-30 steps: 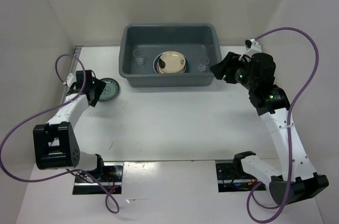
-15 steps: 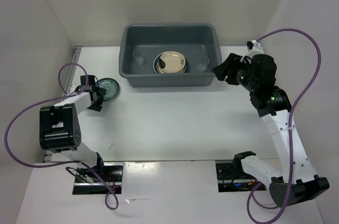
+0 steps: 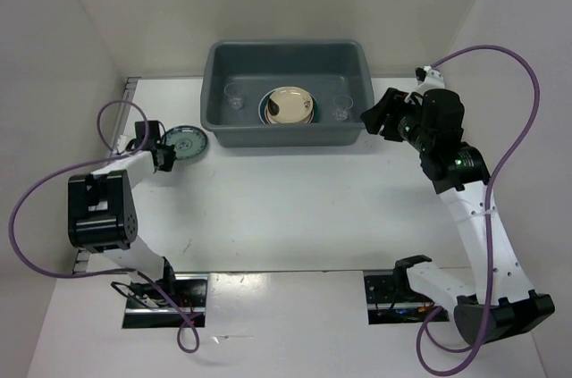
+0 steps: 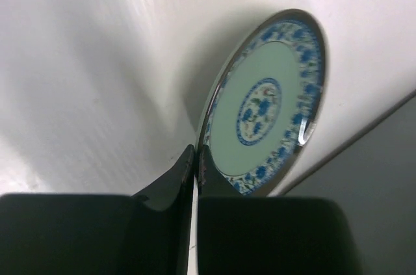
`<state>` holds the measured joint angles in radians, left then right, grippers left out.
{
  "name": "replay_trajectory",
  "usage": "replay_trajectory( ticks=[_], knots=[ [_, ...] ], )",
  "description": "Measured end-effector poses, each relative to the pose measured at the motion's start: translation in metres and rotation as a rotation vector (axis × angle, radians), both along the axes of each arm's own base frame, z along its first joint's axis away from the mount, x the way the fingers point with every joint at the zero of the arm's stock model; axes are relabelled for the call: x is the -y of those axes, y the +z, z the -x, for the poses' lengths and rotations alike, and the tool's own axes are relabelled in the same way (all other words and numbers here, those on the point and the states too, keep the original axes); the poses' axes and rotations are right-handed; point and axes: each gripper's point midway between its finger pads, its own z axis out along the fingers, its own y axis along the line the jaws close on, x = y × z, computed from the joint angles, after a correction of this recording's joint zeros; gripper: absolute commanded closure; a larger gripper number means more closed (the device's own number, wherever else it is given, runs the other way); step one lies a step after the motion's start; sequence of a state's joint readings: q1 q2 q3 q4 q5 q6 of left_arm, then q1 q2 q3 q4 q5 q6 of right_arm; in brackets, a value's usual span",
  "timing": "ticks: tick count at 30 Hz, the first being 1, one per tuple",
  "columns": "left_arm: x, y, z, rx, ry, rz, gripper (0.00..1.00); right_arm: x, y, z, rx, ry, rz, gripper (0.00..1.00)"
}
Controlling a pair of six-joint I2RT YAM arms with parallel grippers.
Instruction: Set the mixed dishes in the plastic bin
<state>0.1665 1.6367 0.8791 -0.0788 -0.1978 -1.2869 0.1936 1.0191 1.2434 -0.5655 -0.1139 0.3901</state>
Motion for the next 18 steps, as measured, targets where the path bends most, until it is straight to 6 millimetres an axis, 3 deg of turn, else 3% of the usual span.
replay_trajectory(
  ticks=[2, 5, 8, 11, 14, 17, 18],
  knots=[
    [-0.008, 0.014, 0.007, 0.000, 0.009, -0.056, 1.00, 0.000, -0.002, -0.001, -0.005, -0.002, 0.002, 0.35],
    [-0.027, 0.066, 0.011, 0.047, 0.034, -0.180, 1.00, 0.000, -0.004, -0.002, -0.011, 0.000, 0.005, 0.35],
    [-0.047, 0.163, -0.004, 0.216, 0.053, -0.332, 1.00, -0.001, -0.004, -0.002, -0.013, 0.005, 0.004, 0.35],
    [-0.050, 0.267, -0.019, 0.440, 0.041, -0.423, 1.00, -0.002, -0.004, -0.002, -0.013, 0.011, 0.003, 0.35],
    [-0.026, 0.335, -0.032, 0.642, -0.071, -0.411, 1.00, -0.003, -0.004, -0.001, -0.014, 0.016, 0.004, 0.35],
    [0.031, 0.361, -0.061, 0.751, -0.285, -0.335, 1.00, -0.003, -0.006, -0.002, -0.018, 0.018, 0.004, 0.35],
    [0.053, 0.361, -0.074, 0.773, -0.359, -0.308, 1.00, -0.003, -0.006, -0.003, -0.020, 0.018, 0.004, 0.35]
  ],
)
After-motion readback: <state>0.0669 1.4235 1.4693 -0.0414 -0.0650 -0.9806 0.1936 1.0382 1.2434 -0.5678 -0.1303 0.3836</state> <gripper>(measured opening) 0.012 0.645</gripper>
